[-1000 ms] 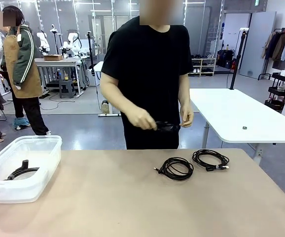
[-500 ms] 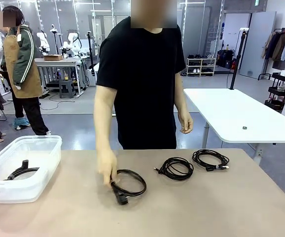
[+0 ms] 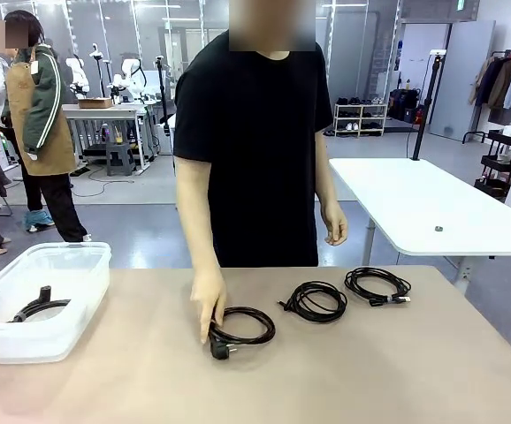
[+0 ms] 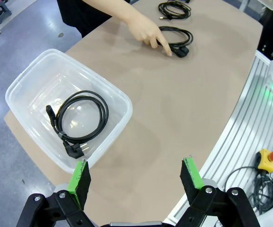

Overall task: Organize and store the cables.
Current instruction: Place the Power Cable into the Organizing box.

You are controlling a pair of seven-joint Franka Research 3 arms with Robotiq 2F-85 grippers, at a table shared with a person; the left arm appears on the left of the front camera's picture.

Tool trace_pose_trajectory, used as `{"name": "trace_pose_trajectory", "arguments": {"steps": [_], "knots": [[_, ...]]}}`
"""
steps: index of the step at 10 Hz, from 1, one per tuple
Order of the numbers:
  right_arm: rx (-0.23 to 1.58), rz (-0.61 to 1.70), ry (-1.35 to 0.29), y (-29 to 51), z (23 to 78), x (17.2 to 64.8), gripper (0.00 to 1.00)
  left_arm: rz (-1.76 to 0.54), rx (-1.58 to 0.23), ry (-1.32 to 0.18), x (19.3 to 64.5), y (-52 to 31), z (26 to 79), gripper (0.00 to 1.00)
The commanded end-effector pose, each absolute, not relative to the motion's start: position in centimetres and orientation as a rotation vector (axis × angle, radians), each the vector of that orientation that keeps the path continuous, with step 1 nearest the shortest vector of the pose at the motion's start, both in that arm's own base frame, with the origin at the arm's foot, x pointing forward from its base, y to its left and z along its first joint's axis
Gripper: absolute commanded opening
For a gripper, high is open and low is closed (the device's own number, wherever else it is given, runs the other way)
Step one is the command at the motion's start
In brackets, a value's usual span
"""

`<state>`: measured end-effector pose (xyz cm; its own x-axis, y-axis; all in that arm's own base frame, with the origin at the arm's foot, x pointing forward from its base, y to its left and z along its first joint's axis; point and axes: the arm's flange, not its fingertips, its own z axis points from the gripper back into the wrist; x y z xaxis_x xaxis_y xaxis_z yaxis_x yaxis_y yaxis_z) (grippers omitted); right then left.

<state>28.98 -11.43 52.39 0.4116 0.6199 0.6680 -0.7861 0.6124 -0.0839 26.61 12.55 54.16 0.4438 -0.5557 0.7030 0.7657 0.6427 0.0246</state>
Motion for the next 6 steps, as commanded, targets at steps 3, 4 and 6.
{"name": "trace_pose_trajectory", "arguments": {"steps": [3,4,6], "knots": [[0.26,0.901,-0.724,-11.5,52.44,28.95,1.0,-0.831,-0.31,-0.745,26.82,12.64,54.17,0.97],[0.26,0.901,-0.724,-11.5,52.44,28.95,1.0,-0.831,-0.31,-0.745,26.82,12.64,54.17,0.97],[0.26,0.901,-0.724,-11.5,52.44,28.95,1.0,-0.836,-0.318,-0.74,26.61,12.55,54.16,0.97]]}}
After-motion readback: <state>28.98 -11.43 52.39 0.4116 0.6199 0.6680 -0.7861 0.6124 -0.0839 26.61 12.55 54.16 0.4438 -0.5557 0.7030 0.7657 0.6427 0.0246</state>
